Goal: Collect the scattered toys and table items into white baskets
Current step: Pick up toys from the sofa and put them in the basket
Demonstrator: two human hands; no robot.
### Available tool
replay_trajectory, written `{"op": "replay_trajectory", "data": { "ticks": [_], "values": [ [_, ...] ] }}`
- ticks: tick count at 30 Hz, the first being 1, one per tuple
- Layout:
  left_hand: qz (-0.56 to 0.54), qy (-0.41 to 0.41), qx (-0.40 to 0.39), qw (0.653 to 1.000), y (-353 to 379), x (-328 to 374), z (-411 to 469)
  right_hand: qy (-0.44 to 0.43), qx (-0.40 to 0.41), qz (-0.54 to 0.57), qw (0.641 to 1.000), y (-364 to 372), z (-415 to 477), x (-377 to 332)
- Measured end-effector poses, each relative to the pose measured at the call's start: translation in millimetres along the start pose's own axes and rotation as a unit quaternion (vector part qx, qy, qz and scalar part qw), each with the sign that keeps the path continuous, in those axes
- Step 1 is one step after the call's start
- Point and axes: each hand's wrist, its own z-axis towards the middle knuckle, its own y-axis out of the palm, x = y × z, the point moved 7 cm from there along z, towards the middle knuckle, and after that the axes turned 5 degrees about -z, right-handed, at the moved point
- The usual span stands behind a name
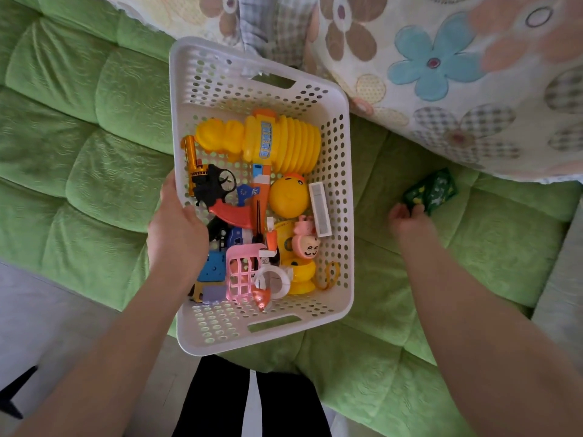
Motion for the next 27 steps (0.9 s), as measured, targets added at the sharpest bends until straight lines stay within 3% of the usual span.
{"op": "replay_trajectory", "data": {
  "ticks": [8,14,24,27],
  "values": [
    [0.023,0.007,-0.015,1.0,1.0,0.3,0.1,0.006,-0.033,0.016,0.999,-6.1,-27.4,3.3],
    [0.003,0.016,-0.039,0.999,2.0,-0.4,-1.8,0.063,-0.101,0.049,0.992,-14.8,-67.2,24.6],
    [-0.048,0.007,-0.063,0.997,-5.0,-10.9,4.4,0.125,-0.213,-0.127,0.961,-60.8,-142.7,112.0],
    [-0.066,0.011,-0.08,0.995,-7.4,-17.2,9.4,0.125,-0.205,-0.187,0.952,-75.4,-150.6,144.1]
  ]
}}
